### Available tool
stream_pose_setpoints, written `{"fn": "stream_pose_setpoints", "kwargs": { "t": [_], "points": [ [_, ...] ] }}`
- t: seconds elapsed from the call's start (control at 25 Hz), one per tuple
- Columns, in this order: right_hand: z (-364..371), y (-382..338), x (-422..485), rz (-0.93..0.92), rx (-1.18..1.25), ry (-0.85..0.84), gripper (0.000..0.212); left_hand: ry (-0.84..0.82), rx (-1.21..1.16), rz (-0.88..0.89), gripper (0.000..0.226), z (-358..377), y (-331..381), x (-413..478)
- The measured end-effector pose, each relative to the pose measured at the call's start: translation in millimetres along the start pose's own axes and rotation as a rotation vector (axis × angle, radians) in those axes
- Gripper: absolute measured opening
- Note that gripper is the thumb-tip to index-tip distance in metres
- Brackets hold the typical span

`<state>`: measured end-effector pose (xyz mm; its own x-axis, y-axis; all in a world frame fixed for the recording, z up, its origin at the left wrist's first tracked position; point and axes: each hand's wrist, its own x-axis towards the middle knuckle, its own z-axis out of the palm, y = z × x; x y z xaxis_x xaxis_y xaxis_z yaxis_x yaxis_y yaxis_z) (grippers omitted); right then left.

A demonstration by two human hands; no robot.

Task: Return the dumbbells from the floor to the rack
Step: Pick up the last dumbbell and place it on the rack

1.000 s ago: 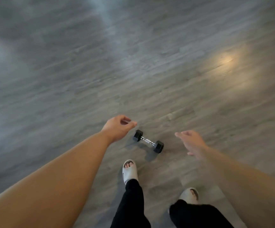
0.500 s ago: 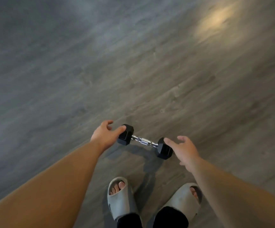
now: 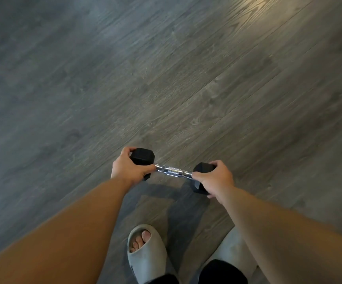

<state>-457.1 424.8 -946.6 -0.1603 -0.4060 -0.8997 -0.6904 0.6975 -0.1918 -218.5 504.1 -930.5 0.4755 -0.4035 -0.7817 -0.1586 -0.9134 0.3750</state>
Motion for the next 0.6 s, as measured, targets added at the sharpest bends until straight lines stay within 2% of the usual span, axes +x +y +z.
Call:
{"fn": "stream_pose_setpoints", "kwargs": {
  "t": [0.16,0.28,0.48,0.6],
  "points": [
    [-41.7,-19.8,-52.9,0.01,0.04,-0.027,0.065,0.019,0.071,0.072,0.077,-29.3,53.8,-51.8],
    [-96.5,-55.4,-116.4,0.004,0.098,-0.02,0.062,0.044,0.103,0.135,0.082,-70.1,125.4,-108.6],
    [-234.0,-132.5,-272.3,-0.066,0.309,0.015,0.061,0.072,0.164,0.295,0.083,-165.2,301.3,-255.3],
    [-324.8,-167.0,-381.7,-0.1,0.523,0.056,0.063,0.079,0.25,0.473,0.081,-218.2,428.2,-355.7]
  ]
}}
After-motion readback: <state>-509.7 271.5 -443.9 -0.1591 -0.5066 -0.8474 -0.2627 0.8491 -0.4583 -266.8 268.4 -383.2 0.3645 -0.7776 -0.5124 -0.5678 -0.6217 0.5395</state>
